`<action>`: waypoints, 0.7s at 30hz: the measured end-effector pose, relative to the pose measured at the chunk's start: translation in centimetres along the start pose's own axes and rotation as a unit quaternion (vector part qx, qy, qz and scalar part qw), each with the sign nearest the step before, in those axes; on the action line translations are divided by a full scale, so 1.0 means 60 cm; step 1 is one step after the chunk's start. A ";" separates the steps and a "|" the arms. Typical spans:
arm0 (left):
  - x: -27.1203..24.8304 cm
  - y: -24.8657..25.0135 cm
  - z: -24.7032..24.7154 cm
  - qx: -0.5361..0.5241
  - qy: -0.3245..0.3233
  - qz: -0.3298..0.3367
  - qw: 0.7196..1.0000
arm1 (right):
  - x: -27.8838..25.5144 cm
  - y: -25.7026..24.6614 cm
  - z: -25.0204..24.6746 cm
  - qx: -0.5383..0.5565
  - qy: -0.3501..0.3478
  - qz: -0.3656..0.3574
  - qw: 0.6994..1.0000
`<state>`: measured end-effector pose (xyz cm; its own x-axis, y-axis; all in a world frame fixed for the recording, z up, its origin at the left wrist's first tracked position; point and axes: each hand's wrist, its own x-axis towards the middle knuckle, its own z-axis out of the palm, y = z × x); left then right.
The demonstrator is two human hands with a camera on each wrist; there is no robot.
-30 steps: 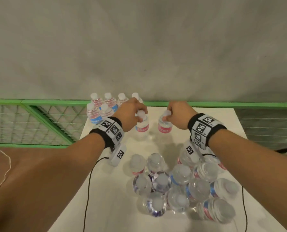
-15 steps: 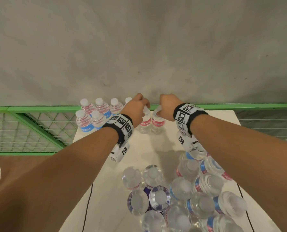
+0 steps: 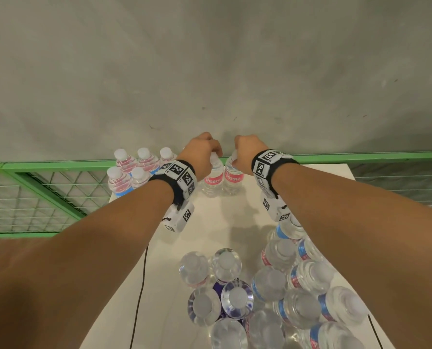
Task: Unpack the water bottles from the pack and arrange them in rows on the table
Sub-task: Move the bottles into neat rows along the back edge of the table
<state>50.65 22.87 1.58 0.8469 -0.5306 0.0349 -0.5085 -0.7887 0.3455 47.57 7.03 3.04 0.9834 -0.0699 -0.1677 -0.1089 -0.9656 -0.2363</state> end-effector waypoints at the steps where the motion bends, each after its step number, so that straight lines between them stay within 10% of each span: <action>1: -0.001 0.000 -0.003 -0.004 -0.007 -0.001 1.000 | 0.000 -0.002 -0.001 -0.006 -0.001 -0.003 1.000; 21: 0.010 -0.005 -0.018 0.032 -0.032 -0.003 0.999 | 0.012 0.005 0.004 -0.004 0.006 -0.013 1.000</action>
<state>51.46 23.14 2.51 0.8396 -0.5425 -0.0271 -0.5137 -0.8093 0.2850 48.21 6.74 2.59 0.9875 -0.0467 -0.1508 -0.0814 -0.9690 -0.2332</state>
